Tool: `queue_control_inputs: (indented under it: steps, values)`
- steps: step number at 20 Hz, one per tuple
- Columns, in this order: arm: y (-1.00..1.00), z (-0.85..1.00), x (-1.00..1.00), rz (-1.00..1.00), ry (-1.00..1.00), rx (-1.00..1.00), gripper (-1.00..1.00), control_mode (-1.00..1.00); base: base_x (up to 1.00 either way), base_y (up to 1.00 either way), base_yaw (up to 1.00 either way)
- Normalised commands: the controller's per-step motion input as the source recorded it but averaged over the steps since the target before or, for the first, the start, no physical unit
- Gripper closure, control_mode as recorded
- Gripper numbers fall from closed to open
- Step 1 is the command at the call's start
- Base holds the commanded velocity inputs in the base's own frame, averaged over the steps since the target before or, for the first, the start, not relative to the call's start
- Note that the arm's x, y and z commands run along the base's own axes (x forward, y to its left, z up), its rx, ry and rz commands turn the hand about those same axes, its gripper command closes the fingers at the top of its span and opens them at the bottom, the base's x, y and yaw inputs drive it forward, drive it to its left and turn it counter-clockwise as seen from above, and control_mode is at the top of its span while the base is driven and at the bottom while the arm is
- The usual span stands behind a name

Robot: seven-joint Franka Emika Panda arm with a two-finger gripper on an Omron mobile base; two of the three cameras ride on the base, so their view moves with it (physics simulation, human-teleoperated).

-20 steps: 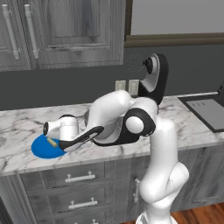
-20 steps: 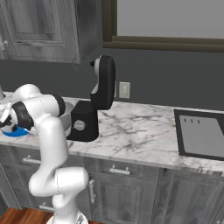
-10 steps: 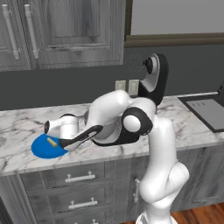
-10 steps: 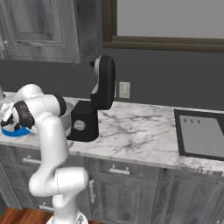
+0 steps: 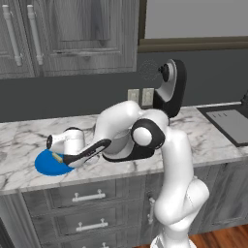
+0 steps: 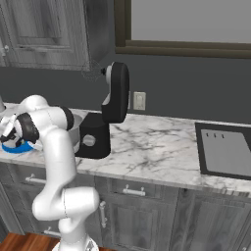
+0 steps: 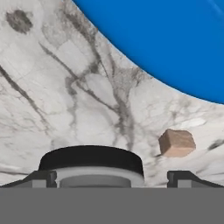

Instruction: Add butter and sugar cubes to the stand mixer bowl and then turn on the stand mixer to begin making frosting.

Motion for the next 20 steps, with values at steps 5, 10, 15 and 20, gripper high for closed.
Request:
queue_control_inputs:
  steps: [5,10,15,20]
  values:
    - [0.08,-0.06,0.20,0.00,0.00,0.00,-1.00,-1.00,0.00,0.00,0.00]
    - [0.00,-0.12,0.18,0.00,0.00,0.00,-1.00,-1.00,0.00,0.00,0.00]
    - [0.00,-0.11,0.17,0.00,0.00,0.00,-1.00,-1.00,0.00,0.00,0.00]
    - [0.00,-0.10,0.25,0.00,0.00,0.00,-1.00,-1.00,0.00,0.00,0.00]
